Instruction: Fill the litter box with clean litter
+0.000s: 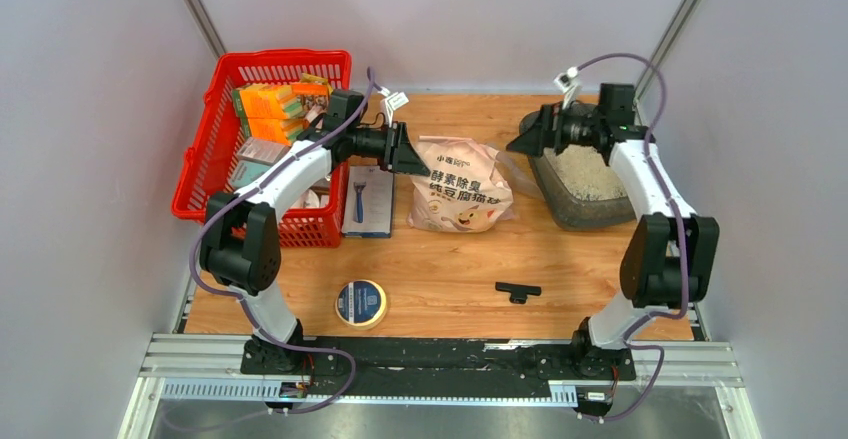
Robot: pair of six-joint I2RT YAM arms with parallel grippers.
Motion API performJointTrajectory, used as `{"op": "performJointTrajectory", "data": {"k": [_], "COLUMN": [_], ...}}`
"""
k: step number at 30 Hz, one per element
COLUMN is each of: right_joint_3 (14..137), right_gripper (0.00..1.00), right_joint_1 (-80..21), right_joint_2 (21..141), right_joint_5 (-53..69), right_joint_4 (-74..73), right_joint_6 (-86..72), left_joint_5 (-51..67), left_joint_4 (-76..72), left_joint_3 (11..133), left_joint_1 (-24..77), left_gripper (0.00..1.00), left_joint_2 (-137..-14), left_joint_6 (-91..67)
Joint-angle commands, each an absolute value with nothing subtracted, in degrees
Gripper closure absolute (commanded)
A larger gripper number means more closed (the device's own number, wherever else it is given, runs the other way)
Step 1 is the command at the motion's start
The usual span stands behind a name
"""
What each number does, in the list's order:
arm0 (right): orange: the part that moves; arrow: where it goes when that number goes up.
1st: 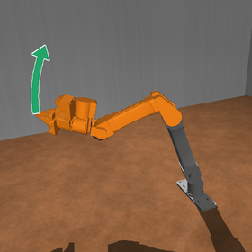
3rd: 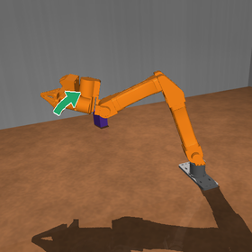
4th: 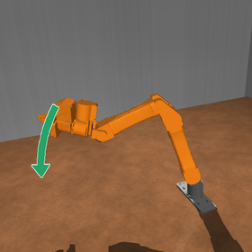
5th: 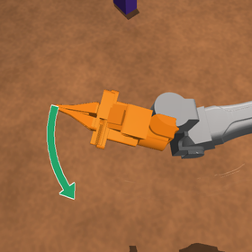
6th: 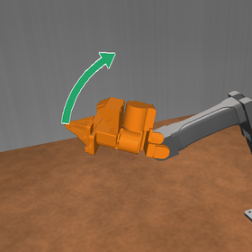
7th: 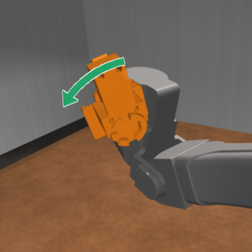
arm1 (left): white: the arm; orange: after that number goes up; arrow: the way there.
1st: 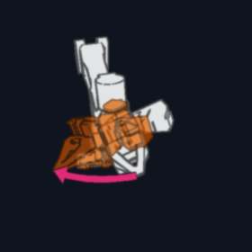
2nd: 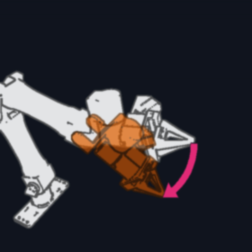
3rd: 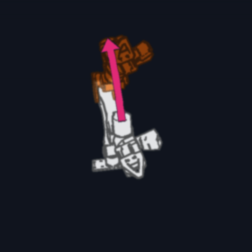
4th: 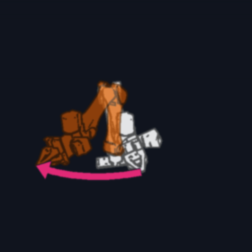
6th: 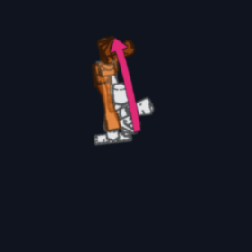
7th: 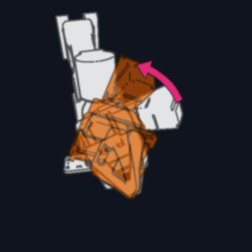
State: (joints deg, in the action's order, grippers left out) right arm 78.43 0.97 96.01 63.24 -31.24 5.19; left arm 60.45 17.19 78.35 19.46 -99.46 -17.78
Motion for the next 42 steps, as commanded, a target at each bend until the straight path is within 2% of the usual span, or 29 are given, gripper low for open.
{"op": "performJointTrajectory", "data": {"k": [1,3,7,9,12,18,28,31,34,40,42], "right_joint_3": [75.2,69.8,58.3,53.1,48.5,50.8,51.6,51.6,51.1,50.3,49.6], "right_gripper": [0.0,0.0,0.0,0.0,0.0,0.0,0.0,0.03,0.08,0.17,0.24], "right_joint_1": [3.3,3.2,0.4,-2.5,-3.2,-5.4,-6.5,-7.1,-7.6,-9.2,-9.2], "right_joint_2": [86.9,83.6,74.5,70.8,68.3,69.4,73.6,76.9,79.1,81.8,82.5], "right_joint_5": [55.7,57.1,55.0,53.6,58.7,58.5,59.0,61.2,63.5,65.5,66.1], "right_joint_4": [-4.3,-0.5,-3.3,-6.0,-3.2,-7.5,-4.7,-1.2,8.7,12.8,14.1], "right_joint_6": [-16.8,-20.3,-19.3,-15.5,-9.4,6.3,11.9,9.5,1.5,-4.6,-7.6], "left_joint_5": [63.5,64.0,64.9,65.5,65.7,65.8,66.4,66.2,66.4,66.9,66.8], "left_joint_4": [15.1,15.0,16.6,17.6,17.2,17.8,21.3,21.7,22.0,22.1,22.1], "left_joint_3": [79.0,79.2,79.6,79.8,79.5,80.2,81.4,81.4,81.6,82.1,82.1], "left_joint_1": [19.7,19.7,19.7,19.7,19.7,19.7,19.6,19.4,19.2,18.8,18.6], "left_gripper": [0.54,0.53,0.53,0.53,0.52,0.55,0.6,0.62,0.63,0.65,0.65], "left_joint_2": [-98.8,-98.6,-98.4,-98.7,-98.9,-99.8,-100.9,-101.2,-101.2,-101.5,-101.6], "left_joint_6": [-16.3,-15.7,-12.8,-11.5,-11.7,-11.6,-9.8,-9.4,-9.3,-9.6,-9.8]}}
